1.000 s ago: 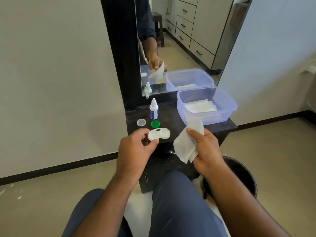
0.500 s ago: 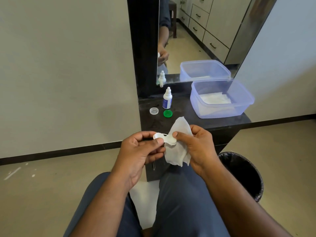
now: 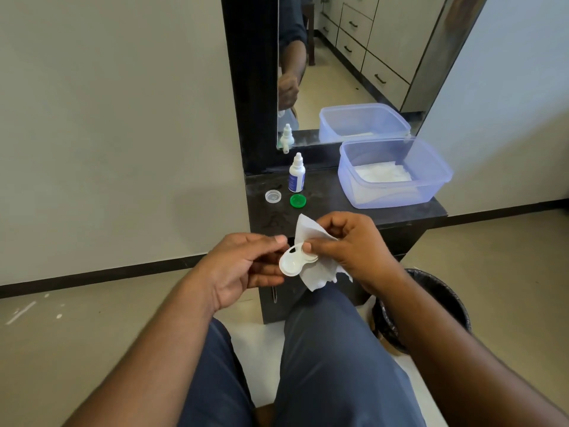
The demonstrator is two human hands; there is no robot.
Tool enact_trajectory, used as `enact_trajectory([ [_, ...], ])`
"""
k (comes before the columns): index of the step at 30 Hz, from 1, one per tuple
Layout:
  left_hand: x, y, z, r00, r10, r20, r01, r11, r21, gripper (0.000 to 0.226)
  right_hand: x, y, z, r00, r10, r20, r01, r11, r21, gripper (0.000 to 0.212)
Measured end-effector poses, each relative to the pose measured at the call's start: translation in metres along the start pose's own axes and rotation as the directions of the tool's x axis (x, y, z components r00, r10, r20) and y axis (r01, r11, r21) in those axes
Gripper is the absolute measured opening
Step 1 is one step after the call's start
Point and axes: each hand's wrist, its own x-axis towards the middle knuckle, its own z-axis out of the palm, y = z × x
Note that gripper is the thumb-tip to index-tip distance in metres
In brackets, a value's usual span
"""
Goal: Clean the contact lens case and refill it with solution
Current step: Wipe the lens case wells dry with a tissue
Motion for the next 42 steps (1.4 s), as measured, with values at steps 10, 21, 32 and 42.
enact_trajectory([
  [10,0.009,-0.01,0.004,0.992,-0.024,-0.12,0.021,0.999,-0.028,0.011,-0.003,0.006,0.0,0.982,0.051,-0.182,-0.004,0.967,0.255,0.009],
  [21,-0.001,-0.025,0.013,0.959,0.021,-0.284,-0.122,0.932,-0.341,0.012,-0.027,0.025,0.027,0.978,-0.053,-0.201,0.073,0.993,0.094,0.018],
  [32,-0.013,-0.023,0.016,0.934,0.178,-0.311,-0.237,0.957,-0.165,0.033,-0.024,0.025,0.028,0.913,-0.405,0.044,0.394,0.852,-0.344,0.015],
  [42,-0.016,-0.023,0.012,0.907,0.222,-0.358,-0.251,0.967,-0.036,0.017,-0.015,0.025,0.021,0.713,-0.565,0.416,0.683,0.424,-0.595,0.029],
])
